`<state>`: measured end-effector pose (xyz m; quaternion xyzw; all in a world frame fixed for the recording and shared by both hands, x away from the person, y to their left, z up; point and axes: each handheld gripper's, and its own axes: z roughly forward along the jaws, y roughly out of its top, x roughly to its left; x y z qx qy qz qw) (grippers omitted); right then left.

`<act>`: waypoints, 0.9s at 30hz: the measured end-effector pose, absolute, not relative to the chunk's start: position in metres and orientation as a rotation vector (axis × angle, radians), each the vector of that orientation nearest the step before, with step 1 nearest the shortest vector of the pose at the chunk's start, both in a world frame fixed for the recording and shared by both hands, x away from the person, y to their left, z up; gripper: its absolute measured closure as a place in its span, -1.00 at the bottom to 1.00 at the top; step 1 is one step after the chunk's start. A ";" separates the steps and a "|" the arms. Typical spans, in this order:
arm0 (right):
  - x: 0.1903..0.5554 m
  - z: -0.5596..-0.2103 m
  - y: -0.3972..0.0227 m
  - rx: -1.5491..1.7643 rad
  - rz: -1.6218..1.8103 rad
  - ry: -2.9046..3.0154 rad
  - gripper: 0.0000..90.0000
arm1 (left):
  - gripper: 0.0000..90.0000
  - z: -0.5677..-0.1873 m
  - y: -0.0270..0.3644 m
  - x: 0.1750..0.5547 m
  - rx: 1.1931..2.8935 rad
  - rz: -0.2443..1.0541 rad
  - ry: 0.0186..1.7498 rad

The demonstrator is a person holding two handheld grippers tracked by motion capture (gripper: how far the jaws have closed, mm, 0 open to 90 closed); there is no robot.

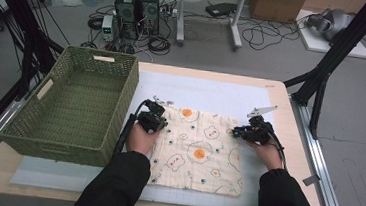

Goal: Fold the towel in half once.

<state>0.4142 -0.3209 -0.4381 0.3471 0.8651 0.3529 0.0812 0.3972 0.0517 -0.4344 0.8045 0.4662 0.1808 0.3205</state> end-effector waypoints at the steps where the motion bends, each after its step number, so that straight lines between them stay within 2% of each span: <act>1: 0.414 -0.438 -0.321 1.033 1.072 2.606 0.91 | 0.93 -0.434 0.052 0.397 2.115 0.477 1.226; 16: 0.405 -0.419 -0.333 0.985 1.214 2.566 0.93 | 0.94 -0.414 0.065 0.380 1.958 0.475 1.187; 27: 0.386 -0.400 -0.336 0.909 1.290 2.558 0.92 | 0.94 -0.404 0.072 0.356 1.966 0.530 1.109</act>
